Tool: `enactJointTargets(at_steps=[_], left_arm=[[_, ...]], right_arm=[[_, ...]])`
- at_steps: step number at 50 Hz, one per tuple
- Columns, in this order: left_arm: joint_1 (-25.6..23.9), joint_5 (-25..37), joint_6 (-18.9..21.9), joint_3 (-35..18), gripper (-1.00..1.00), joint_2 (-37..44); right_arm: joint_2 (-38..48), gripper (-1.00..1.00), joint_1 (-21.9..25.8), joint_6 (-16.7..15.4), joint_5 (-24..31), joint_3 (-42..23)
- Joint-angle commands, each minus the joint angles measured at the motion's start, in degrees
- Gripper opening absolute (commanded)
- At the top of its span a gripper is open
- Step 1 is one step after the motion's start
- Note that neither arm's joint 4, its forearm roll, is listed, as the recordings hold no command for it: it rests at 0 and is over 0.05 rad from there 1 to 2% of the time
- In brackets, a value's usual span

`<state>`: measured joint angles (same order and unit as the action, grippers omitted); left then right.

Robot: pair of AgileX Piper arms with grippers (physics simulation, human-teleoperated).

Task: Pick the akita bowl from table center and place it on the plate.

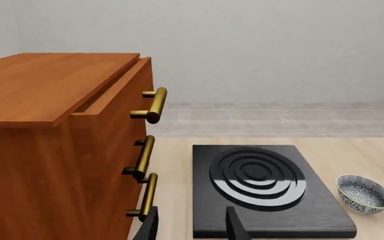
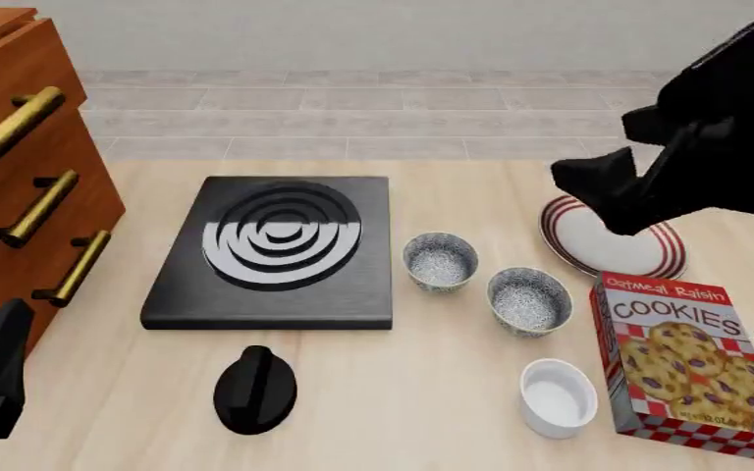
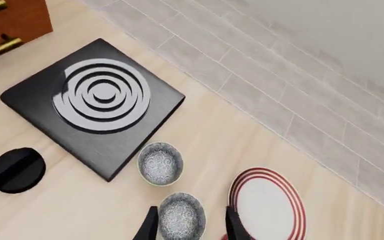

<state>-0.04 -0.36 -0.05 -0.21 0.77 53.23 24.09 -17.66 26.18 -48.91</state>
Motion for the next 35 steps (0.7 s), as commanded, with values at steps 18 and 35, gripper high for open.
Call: enactJointTargets(at_steps=[18, 35], left_arm=[[0.0, 0.6, 0.0, -0.2, 1.0, -0.4], [0.0, -0.3, 0.0, 0.1, 1.0, 0.2]], right_arm=[[20.0, 1.0, 5.5, -8.0, 11.0, -11.6], [29.6, 1.0, 7.0, -12.5, 12.7, -16.2]])
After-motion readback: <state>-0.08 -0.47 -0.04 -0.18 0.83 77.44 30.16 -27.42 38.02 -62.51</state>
